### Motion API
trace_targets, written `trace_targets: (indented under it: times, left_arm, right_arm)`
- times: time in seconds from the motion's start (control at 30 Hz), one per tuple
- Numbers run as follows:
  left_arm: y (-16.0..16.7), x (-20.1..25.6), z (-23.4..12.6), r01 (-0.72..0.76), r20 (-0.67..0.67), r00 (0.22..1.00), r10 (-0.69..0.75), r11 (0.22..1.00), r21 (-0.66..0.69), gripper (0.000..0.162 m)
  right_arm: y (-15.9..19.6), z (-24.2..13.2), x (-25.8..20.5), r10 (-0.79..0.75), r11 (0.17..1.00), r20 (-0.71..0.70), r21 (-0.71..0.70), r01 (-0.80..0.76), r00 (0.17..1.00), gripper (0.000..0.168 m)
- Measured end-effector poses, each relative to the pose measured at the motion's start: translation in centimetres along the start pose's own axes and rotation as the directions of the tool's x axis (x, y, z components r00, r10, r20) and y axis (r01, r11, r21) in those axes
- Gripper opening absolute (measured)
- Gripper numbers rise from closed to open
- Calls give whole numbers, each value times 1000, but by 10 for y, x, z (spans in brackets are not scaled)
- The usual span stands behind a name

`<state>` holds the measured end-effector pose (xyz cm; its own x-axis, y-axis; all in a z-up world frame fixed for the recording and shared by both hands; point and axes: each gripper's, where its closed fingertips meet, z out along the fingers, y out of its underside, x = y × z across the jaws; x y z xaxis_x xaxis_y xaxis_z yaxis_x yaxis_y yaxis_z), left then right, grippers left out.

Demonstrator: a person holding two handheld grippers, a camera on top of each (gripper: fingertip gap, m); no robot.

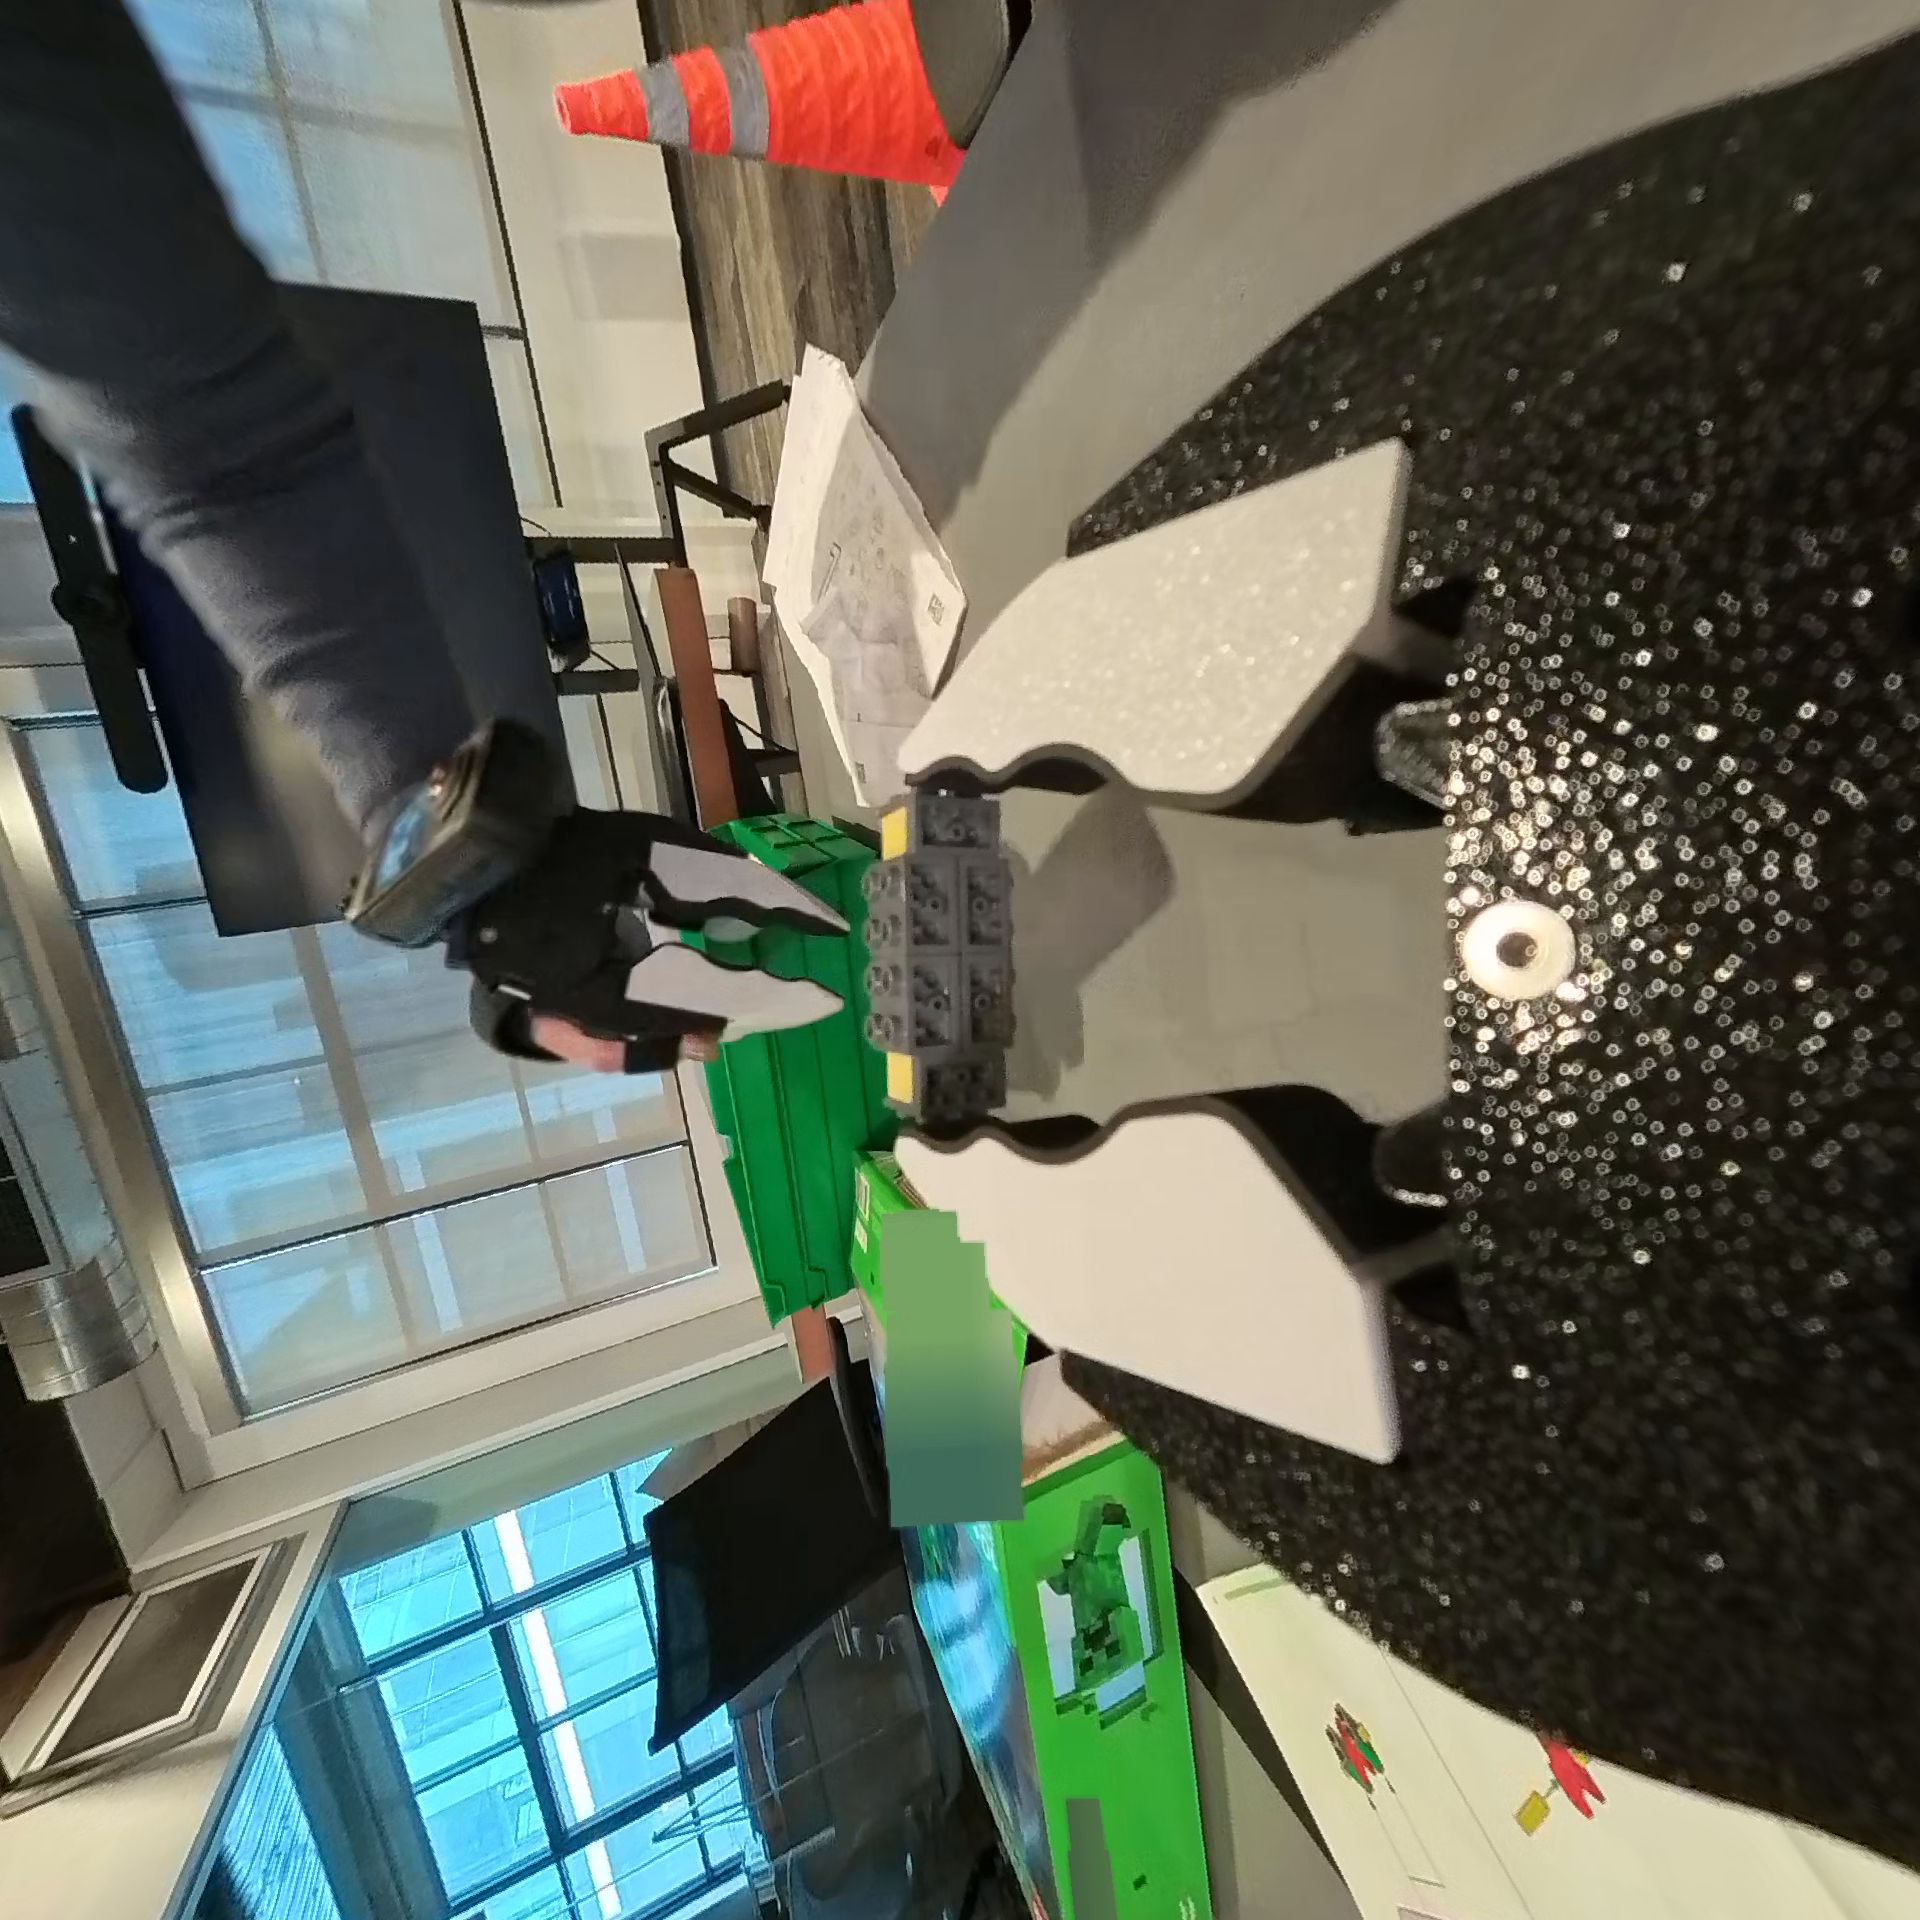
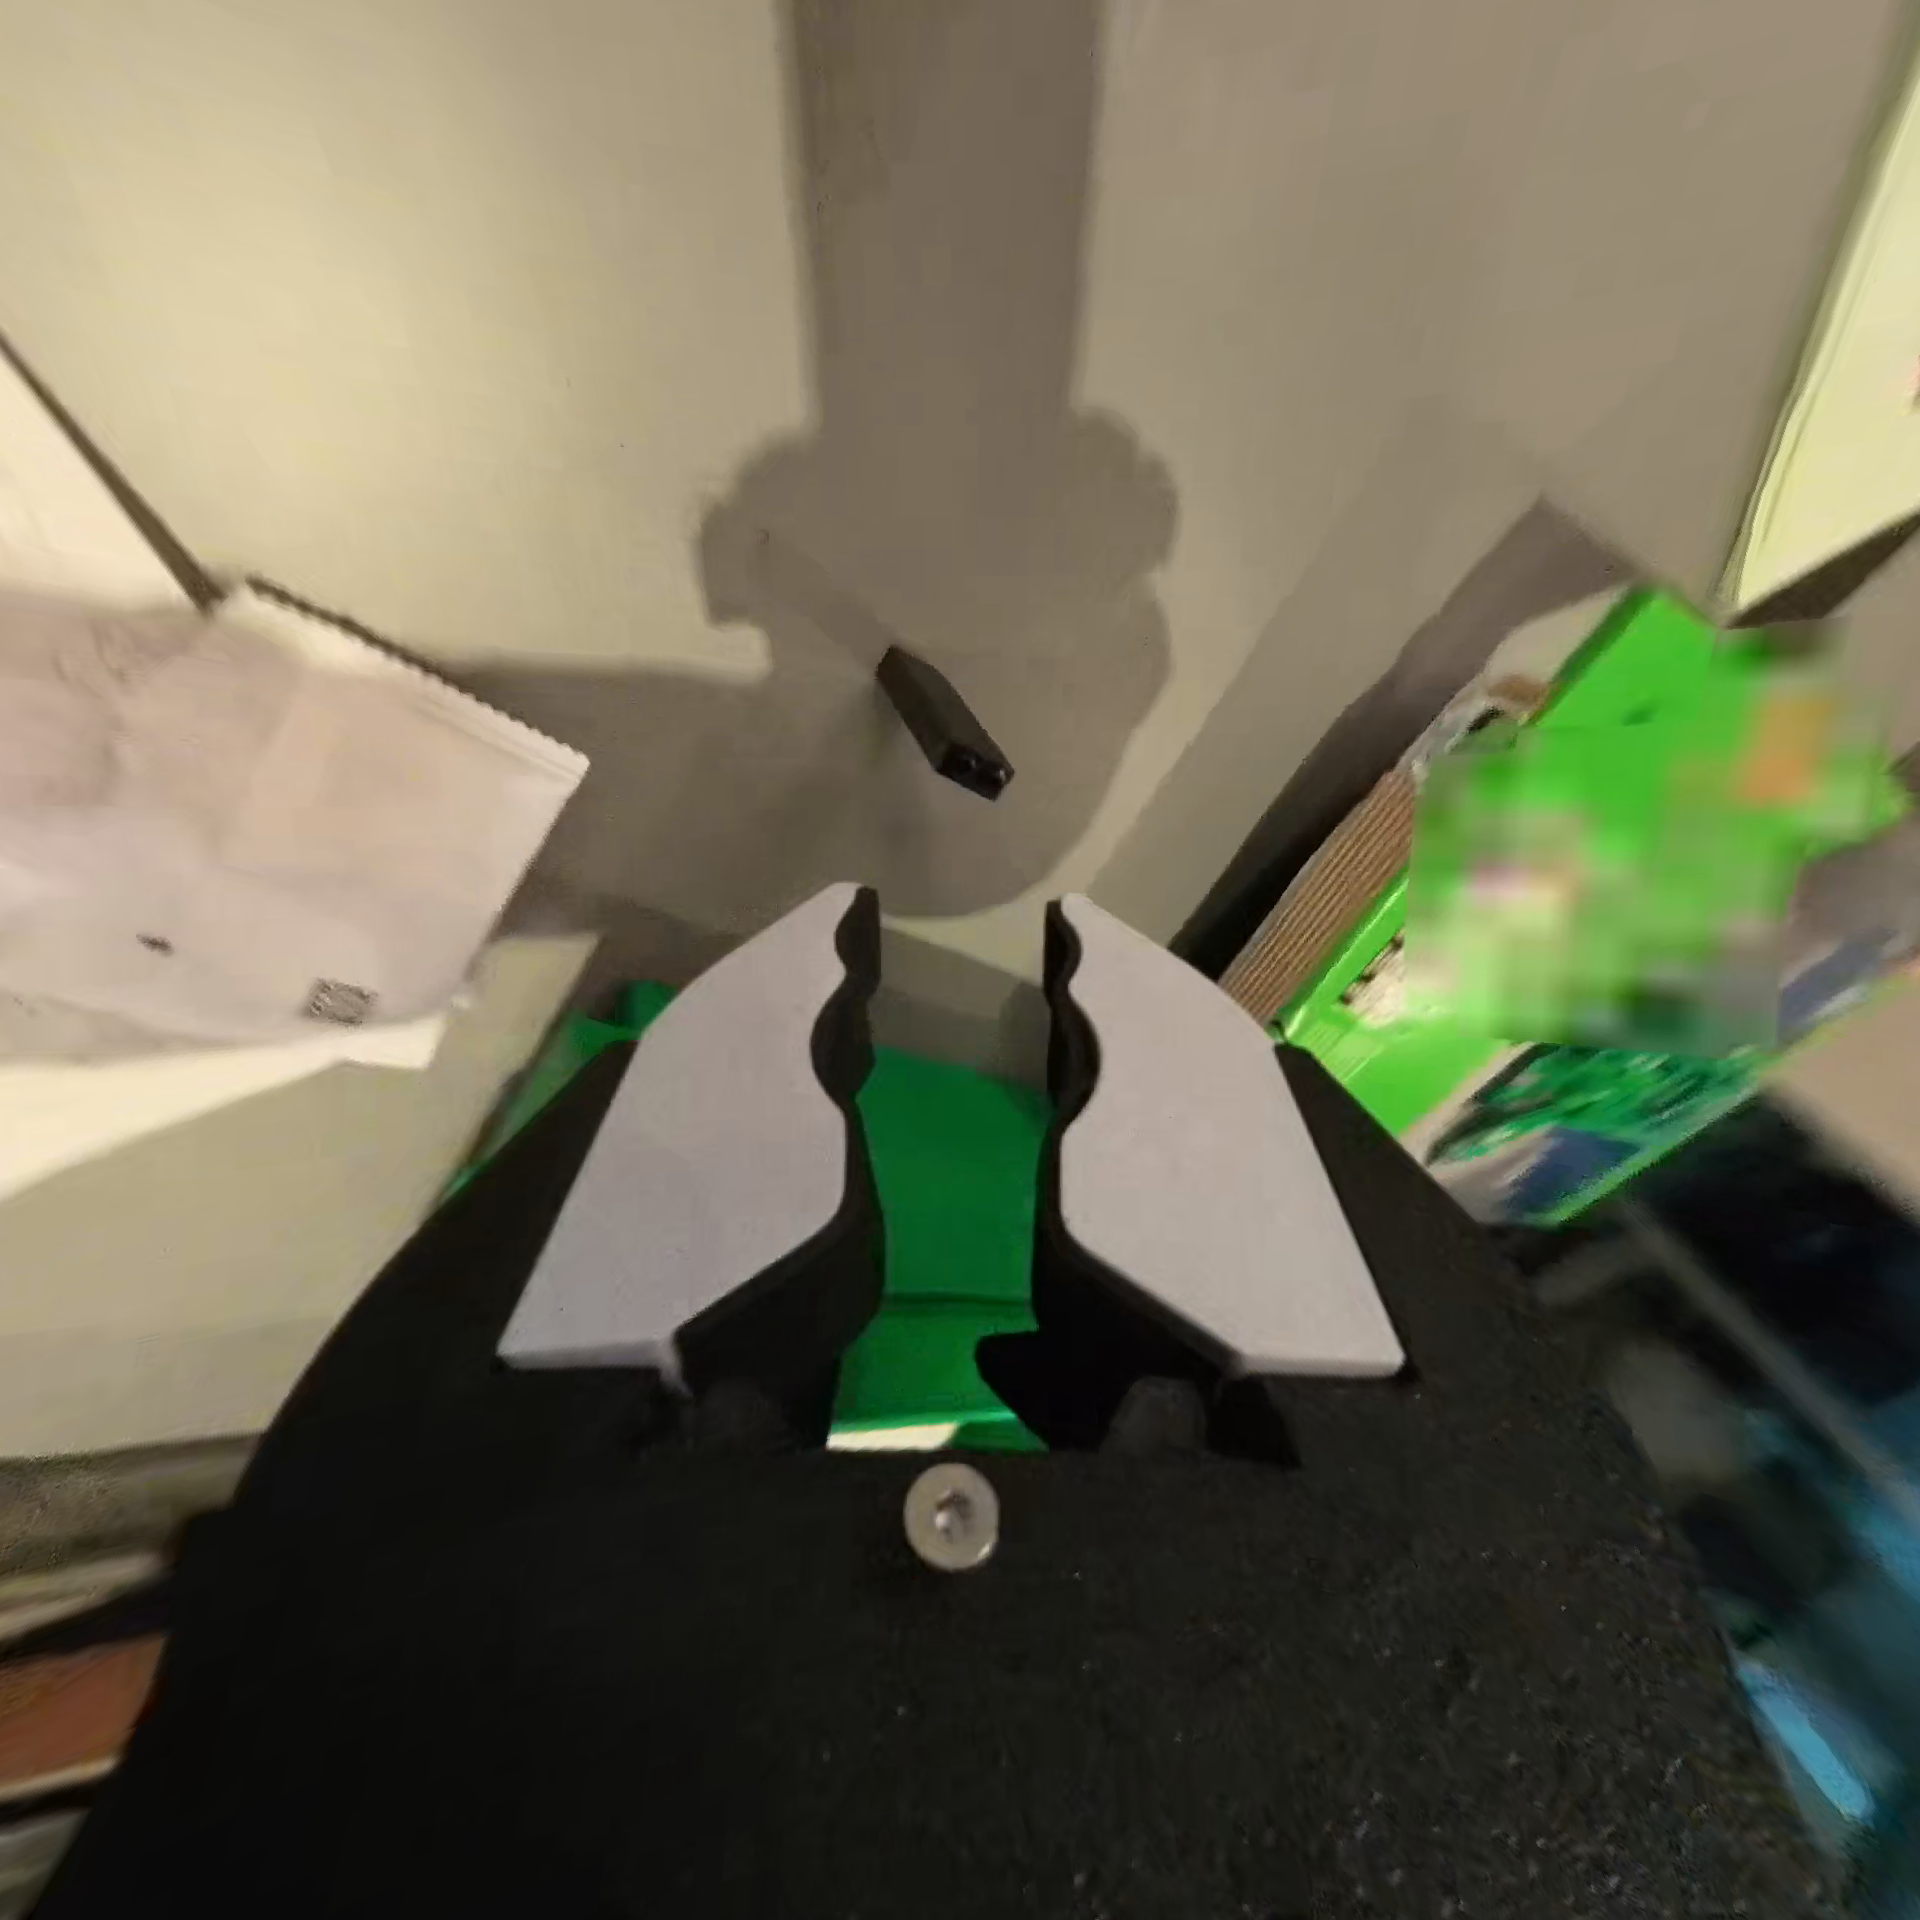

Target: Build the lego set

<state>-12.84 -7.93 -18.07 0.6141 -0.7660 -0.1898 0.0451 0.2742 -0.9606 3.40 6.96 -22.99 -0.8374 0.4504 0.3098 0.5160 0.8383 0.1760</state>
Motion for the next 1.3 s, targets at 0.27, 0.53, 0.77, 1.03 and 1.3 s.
trace_targets:
  times: [0.27,0.53,0.77,1.03,1.3]
  left_arm:
    - [4,2,2,-2,-12,1000,2,1000,-20,60]
    - [8,7,5,-22,-32,999,20,999,-50,60]
    - [7,5,4,-4,-29,1000,3,999,-40,60]
    - [9,5,5,-9,-36,999,8,999,-43,60]
    - [12,5,9,-18,-46,999,16,999,-49,60]
  right_arm:
    - [-9,11,11,-369,925,-47,82,372,928,47]
    - [-11,30,9,-651,739,-98,141,658,753,39]
    - [-12,43,-3,-748,636,-110,161,754,655,33]
    - [-19,42,-3,-749,625,-133,185,759,649,24]
    - [-18,48,-6,-737,641,-110,196,742,666,8]
